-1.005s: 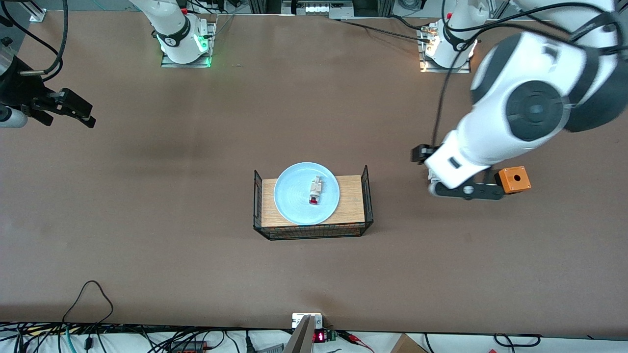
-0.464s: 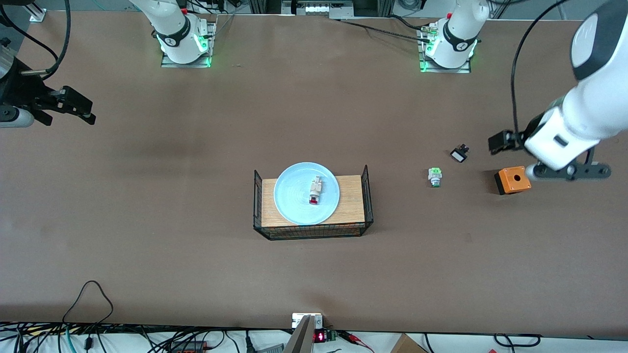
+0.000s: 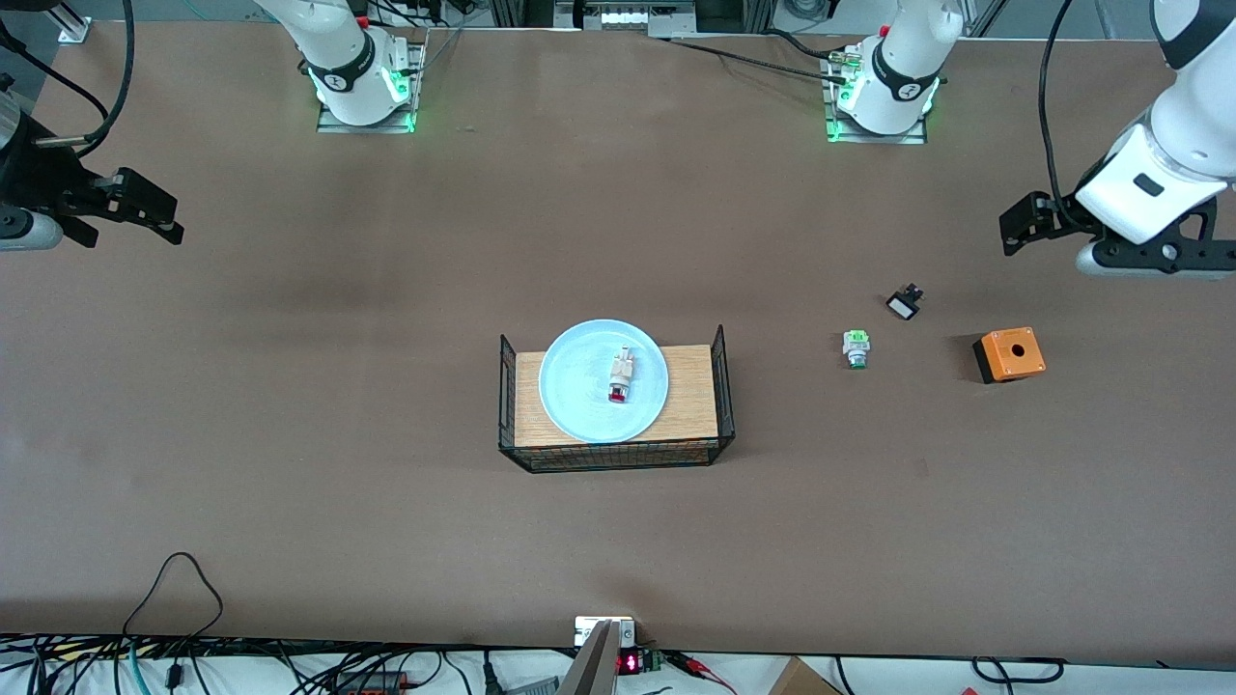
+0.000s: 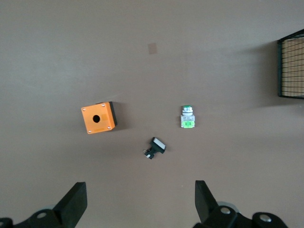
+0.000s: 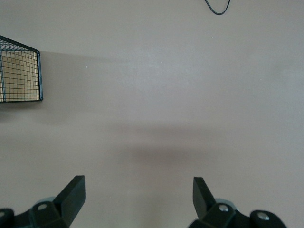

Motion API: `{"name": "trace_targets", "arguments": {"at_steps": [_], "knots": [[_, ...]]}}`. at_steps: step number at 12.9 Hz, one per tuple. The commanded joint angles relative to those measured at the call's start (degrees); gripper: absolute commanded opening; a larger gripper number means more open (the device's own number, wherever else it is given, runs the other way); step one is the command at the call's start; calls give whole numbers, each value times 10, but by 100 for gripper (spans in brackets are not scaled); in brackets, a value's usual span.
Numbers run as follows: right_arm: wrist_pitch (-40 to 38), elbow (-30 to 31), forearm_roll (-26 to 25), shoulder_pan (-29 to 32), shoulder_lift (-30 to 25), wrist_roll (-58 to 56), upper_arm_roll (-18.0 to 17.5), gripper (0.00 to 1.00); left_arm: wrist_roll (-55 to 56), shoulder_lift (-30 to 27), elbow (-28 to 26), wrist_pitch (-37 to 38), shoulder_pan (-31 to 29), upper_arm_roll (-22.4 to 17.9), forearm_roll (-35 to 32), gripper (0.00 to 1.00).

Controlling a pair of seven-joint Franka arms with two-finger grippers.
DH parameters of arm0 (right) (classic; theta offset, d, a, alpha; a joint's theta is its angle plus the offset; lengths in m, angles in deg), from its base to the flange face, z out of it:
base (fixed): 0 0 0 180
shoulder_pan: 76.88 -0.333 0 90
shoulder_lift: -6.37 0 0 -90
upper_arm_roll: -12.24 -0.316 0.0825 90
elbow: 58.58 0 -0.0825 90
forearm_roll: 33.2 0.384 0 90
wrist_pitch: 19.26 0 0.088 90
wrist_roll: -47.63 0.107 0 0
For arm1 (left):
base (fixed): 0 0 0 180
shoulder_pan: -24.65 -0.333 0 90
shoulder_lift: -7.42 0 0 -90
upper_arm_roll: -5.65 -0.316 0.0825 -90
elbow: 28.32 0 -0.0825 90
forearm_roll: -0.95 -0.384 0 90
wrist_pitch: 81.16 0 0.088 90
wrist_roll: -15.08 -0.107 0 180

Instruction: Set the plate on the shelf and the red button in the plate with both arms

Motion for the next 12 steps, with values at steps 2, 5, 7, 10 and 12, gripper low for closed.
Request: {"name": "trace_targets", "arguments": {"at_steps": [2, 5, 7, 10, 12], "knots": [[-10, -11, -5, 2, 2, -11, 0, 100, -13, -1, -2, 5, 6, -15, 18, 100], [-8, -10, -5, 2, 3, -11, 0, 100, -12, 8, 10, 7, 8, -12, 18, 100], [-7, -11, -5, 2, 3, -11, 0, 100, -11, 8, 10, 7, 8, -12, 18, 100], [-5, -11, -12, 1, 4, -8, 0, 100, -11, 8, 10, 9, 9, -11, 18, 100], [-4, -11, -12, 1, 4, -8, 0, 100, -11, 8, 11, 9, 9, -11, 18, 100]]}}
